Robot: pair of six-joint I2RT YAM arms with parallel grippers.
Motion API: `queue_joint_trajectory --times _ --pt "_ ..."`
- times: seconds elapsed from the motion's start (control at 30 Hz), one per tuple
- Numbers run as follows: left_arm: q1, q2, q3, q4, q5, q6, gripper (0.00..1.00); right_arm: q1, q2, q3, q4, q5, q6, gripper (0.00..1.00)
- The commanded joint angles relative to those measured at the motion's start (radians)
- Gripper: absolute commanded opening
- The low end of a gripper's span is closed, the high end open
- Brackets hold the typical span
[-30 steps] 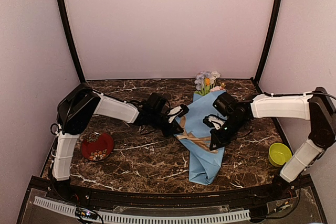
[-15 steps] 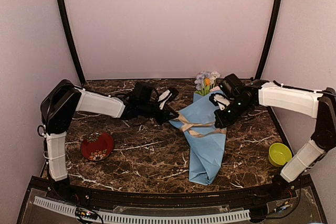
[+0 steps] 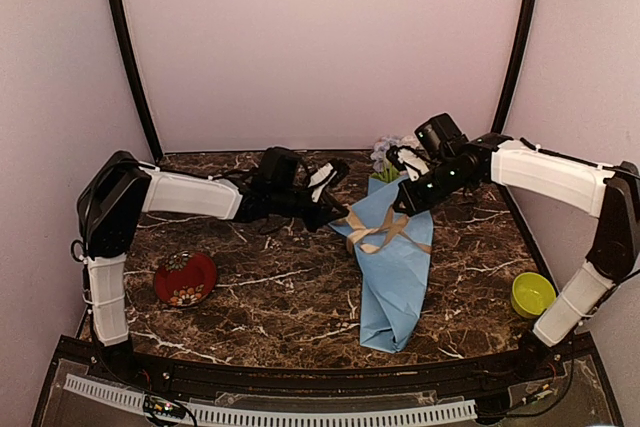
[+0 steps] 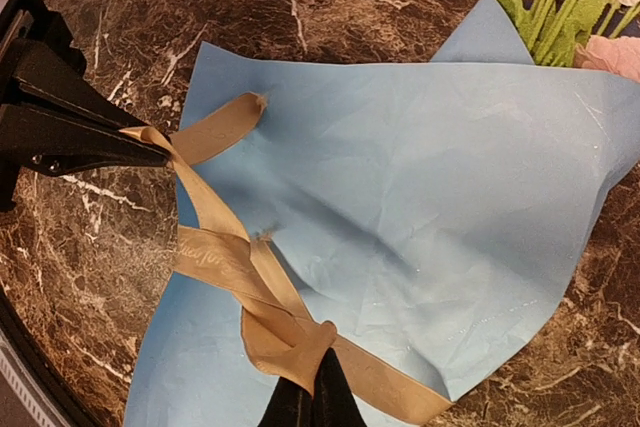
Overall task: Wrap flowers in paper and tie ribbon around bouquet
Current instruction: Tie the ribbon around the folded bouquet.
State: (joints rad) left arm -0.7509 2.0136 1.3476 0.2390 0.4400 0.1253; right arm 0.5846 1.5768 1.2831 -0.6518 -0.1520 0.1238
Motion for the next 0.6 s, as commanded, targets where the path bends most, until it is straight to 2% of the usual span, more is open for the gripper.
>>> queue_joint_trajectory --times 0.0,0.13,0.2,0.27,0.37,0.47,0.57 --pt "-0.014 0.013 0.036 -0.027 -0.002 0.002 0.0 0.012 0.008 0.033 0.062 -0.041 -0.027 0.0" --pt "0.01 0.024 0.05 -0.03 -0.047 -0.051 0.0 -0.031 0.034 0.01 0.164 -0.094 0.014 0.0" --pt "0.091 0.008 0.003 -0.01 -0.075 -0.142 0.0 -0.189 -0.021 -0.123 0.267 -0.119 0.148 0.0" --pt "0.195 -0.045 -0.105 0.012 -0.113 -0.236 0.0 -0.398 -0.112 -0.337 0.382 -0.094 0.258 0.0" --pt "0.302 -0.165 -0.289 -0.036 -0.242 -0.308 0.0 -0.644 -0.251 -0.584 0.48 0.004 0.321 0.0" --pt "0.406 -0.276 -0.43 -0.107 -0.32 -0.406 0.0 -0.746 -0.371 -0.709 0.521 0.061 0.355 0.0" --pt "0.453 -0.341 -0.551 -0.087 -0.35 -0.451 0.0 -0.794 -0.409 -0.754 0.541 0.073 0.354 0.0"
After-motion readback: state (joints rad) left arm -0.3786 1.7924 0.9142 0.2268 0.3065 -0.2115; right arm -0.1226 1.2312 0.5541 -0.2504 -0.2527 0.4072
